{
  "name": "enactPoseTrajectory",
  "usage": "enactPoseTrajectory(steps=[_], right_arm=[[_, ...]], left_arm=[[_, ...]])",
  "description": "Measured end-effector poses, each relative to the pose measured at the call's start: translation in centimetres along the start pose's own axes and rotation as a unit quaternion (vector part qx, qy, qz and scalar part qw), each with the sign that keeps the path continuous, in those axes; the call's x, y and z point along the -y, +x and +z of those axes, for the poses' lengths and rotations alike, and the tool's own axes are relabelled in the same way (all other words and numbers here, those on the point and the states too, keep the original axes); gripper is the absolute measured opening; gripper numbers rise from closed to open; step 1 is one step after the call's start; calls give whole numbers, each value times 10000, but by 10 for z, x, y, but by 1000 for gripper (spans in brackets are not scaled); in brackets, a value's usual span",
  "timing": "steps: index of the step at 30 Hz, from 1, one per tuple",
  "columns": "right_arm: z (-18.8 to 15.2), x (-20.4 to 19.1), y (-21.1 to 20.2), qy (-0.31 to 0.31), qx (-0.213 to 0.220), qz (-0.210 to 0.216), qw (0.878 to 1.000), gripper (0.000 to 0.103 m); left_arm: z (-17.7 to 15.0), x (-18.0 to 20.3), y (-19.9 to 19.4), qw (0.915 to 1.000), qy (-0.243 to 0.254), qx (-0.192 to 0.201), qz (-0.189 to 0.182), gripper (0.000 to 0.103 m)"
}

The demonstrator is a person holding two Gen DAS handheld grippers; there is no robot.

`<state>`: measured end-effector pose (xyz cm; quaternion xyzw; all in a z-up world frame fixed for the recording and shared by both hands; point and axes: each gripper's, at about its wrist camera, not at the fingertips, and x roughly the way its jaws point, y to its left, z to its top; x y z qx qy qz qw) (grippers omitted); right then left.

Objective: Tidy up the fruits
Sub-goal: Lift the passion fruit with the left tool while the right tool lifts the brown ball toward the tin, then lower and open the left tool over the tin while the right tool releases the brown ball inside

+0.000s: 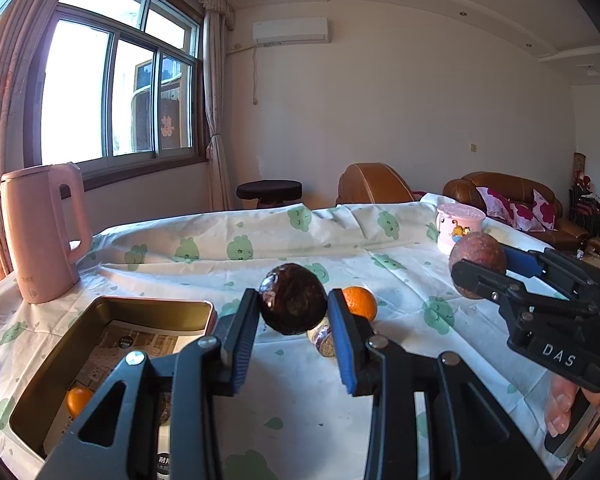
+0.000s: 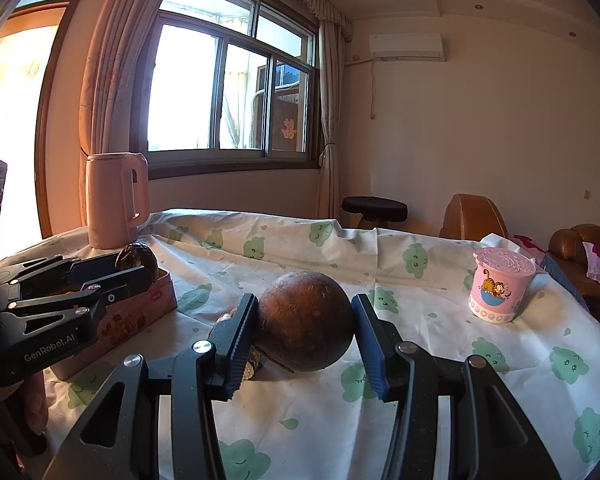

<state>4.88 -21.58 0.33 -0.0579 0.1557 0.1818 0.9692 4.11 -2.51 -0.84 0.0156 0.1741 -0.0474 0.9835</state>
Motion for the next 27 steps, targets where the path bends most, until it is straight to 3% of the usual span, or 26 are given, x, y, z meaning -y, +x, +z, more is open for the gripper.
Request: enactPoseTrajectory(steps=[18,27], right_arm=[[1,-11,-2,-252,7,-107,9996,50],[18,-36,6,-102,-100,443,9989,50]], left_arm=[[-2,-5,-10,9999,-96,48,-40,37],[-3,-41,-22,9992,-346,-57,194,37]])
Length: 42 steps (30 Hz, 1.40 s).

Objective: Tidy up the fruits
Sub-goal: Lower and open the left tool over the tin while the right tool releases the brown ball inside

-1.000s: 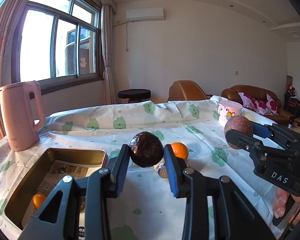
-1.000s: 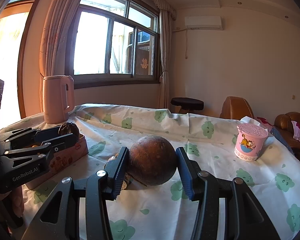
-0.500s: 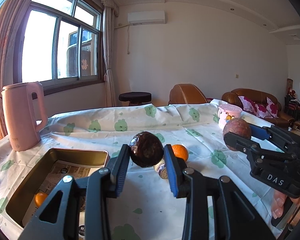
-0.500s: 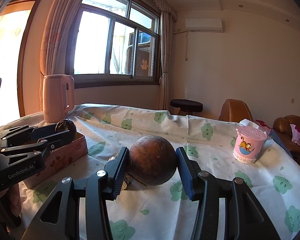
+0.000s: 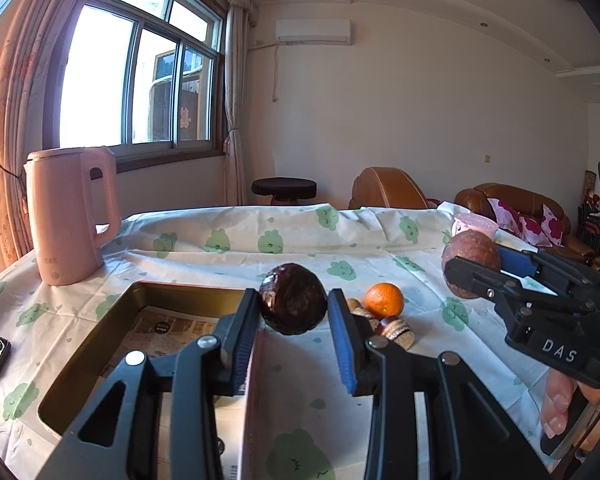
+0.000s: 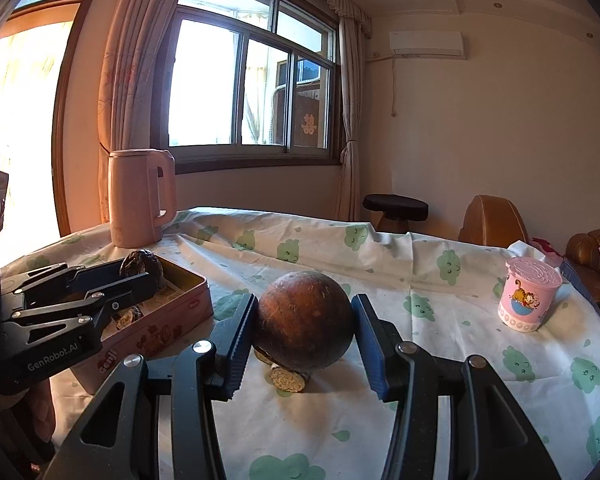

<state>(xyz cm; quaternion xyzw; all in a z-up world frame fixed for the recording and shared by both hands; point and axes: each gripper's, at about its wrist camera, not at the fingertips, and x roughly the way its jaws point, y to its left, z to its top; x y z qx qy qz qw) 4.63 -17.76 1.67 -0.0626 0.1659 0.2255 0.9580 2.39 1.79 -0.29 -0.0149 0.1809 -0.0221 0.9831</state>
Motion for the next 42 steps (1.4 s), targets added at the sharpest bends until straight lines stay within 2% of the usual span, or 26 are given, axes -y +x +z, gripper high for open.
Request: enactPoseTrajectory(steps=[9,17,23,29,42], right_arm=[[32,-53,18,-308,11,657,9974,50],[47,-92,42,-530,-84,972,9938,50],[46,-113,61,-617,-251,1112,9916,50],[33,-127,89,-625,-608,1176,9892,50],[14,-147,127,-669,-1288,1260,9814,50]], left_arm=[[5,-58,-7,9988,-233,-152,414,37],[6,-102,0,9959,-435,-345,717,37],[4,-116,12,9941,-425,-645,765,37],[2,-126,26,9919,-460,-932,734,37],[-1,-131,44,9879,-415,-1230,851,37]])
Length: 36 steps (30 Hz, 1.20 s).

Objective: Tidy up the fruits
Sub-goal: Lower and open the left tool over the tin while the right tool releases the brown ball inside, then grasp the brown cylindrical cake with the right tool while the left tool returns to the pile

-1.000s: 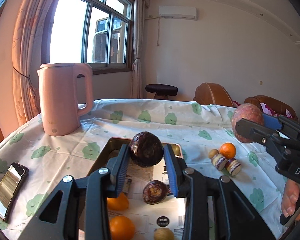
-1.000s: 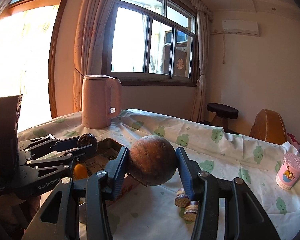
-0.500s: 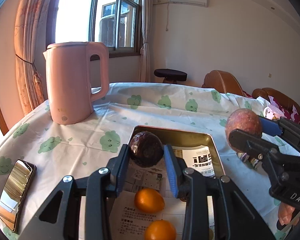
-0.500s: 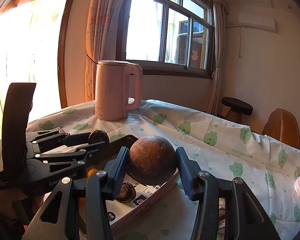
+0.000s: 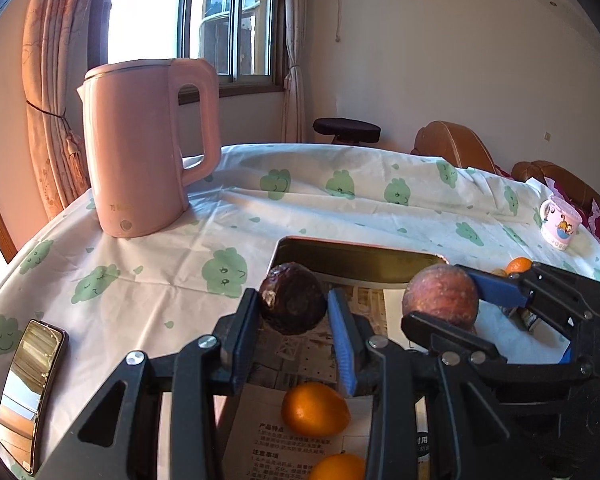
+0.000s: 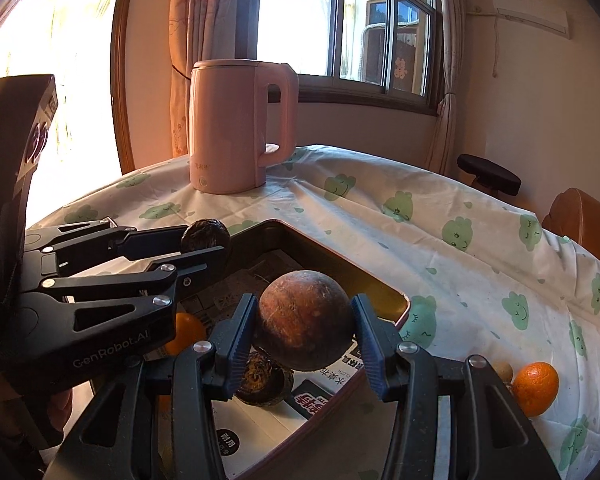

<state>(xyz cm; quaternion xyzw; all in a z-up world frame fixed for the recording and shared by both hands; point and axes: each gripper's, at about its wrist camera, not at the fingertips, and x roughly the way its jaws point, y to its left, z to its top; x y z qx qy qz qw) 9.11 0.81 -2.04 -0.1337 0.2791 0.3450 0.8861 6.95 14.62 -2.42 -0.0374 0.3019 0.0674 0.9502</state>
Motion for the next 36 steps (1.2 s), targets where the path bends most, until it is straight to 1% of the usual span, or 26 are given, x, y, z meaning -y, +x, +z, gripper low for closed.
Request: enactPoseTrajectory(steps=[4,8,9,12,13,15,18,21,24,28,30,33,36], right_arm=[[-3,2,10,77,-171,96,9998,51],[-4,3,11,65,-189,68,9998,51],[-4,3,11,77,-214,73,9997,53],[-5,5,4,75,-147,50,9999,62],[-6,6,-1,84,-91,36,9999,64],[-9,11,-14,89,24,26,10000,65],[-17,24,-38,56,137,-172,9997,65],[-28,48,-61,136,126,-557,9983,65],[-39,78,-79,346,64,-894,9954,65],[-53,113,-90,677,-105,-1226,9901,65],[-60,125,-89,822,-215,-1245,9886,65],[-67,131,-83,925,-384,-1139,9884,65],[-69,132,-75,976,-520,-968,9891,65]], left_arm=[[-1,1,5,9999,25,-102,20,37],[-1,3,5,10000,-1,-74,24,39],[-1,4,4,10000,11,-60,33,43],[-1,6,-5,9999,-18,81,105,64],[-1,8,-9,9998,-16,147,99,67],[-1,13,-18,9997,31,253,58,67],[-1,27,-29,9992,90,398,-49,72],[-2,50,-34,9983,211,473,-265,72],[-4,78,-36,9967,390,489,-515,72],[-7,112,-31,9946,628,380,-731,72],[-9,125,-27,9938,707,317,-800,72],[-11,139,-20,9933,787,256,-808,72],[-11,144,-14,9935,814,212,-773,72]])
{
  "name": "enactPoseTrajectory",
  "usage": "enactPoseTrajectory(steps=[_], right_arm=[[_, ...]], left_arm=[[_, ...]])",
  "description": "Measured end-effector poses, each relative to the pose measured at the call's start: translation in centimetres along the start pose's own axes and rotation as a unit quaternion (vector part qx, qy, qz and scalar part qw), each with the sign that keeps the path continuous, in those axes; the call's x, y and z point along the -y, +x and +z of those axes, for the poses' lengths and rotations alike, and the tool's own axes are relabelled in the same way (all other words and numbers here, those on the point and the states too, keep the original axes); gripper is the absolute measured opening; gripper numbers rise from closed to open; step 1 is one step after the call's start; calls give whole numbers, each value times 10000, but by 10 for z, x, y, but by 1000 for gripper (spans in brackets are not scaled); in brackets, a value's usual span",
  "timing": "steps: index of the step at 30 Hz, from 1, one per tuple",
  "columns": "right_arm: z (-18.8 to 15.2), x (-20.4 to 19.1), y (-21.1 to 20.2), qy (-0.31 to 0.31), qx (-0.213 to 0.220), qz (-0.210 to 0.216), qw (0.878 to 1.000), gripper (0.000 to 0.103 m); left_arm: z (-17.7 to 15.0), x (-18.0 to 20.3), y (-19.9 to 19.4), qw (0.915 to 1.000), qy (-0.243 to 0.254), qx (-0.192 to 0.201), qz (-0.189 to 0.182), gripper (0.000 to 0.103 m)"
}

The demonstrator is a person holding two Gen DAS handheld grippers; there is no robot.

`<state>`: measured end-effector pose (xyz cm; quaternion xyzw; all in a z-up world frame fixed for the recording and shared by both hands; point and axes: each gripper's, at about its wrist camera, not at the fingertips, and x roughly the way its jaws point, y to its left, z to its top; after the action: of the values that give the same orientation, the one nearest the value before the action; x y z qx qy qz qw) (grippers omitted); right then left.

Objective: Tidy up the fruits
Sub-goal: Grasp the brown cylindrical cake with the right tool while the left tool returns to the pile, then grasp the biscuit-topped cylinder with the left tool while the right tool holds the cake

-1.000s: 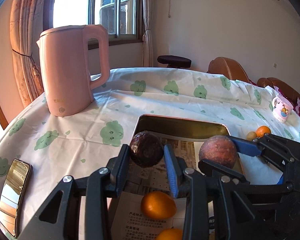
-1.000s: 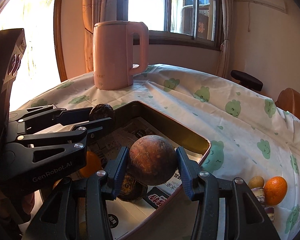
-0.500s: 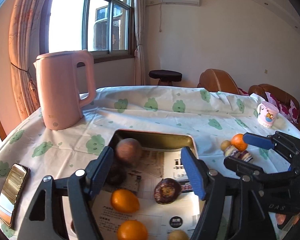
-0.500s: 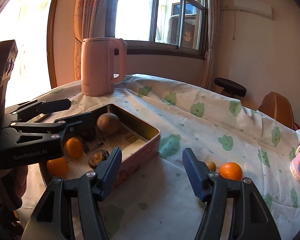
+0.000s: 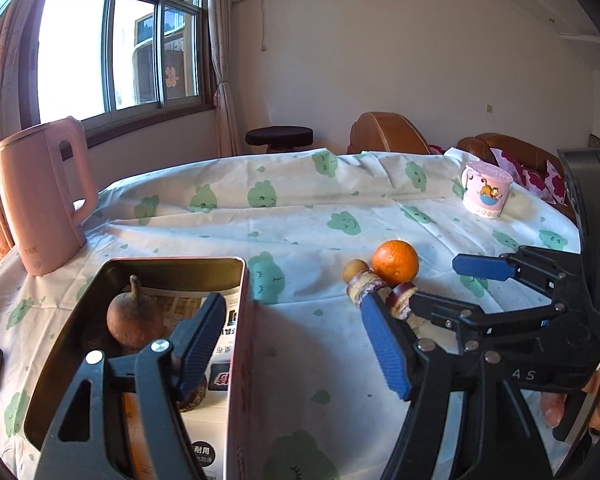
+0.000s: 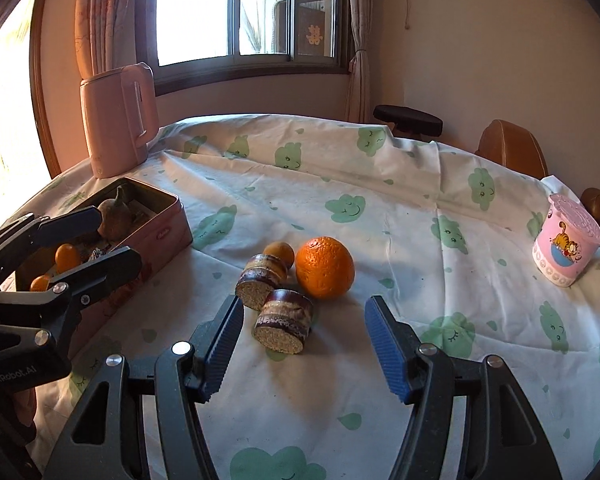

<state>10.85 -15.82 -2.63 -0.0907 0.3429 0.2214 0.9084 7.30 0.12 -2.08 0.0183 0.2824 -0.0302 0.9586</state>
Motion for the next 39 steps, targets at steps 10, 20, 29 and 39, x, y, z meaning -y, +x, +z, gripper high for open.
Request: enactPoseTrajectory(steps=[10,20,29,39], right_arm=[[0,-7,36,-24,-652,214,9976,42],[-7,6,9,29,-238,-153,9996,36],[-9,50,-1,461,-44,-544,9974,36],[-9,51,-3,549,63,-442,9975,36]], left_arm=[[1,2,5,10000,29,-56,38,73],[6,21,19,9994,97,-258,-202,72],[12,51,57,9956,190,-780,-480,72],[12,58,88,9885,104,-1371,-633,54]])
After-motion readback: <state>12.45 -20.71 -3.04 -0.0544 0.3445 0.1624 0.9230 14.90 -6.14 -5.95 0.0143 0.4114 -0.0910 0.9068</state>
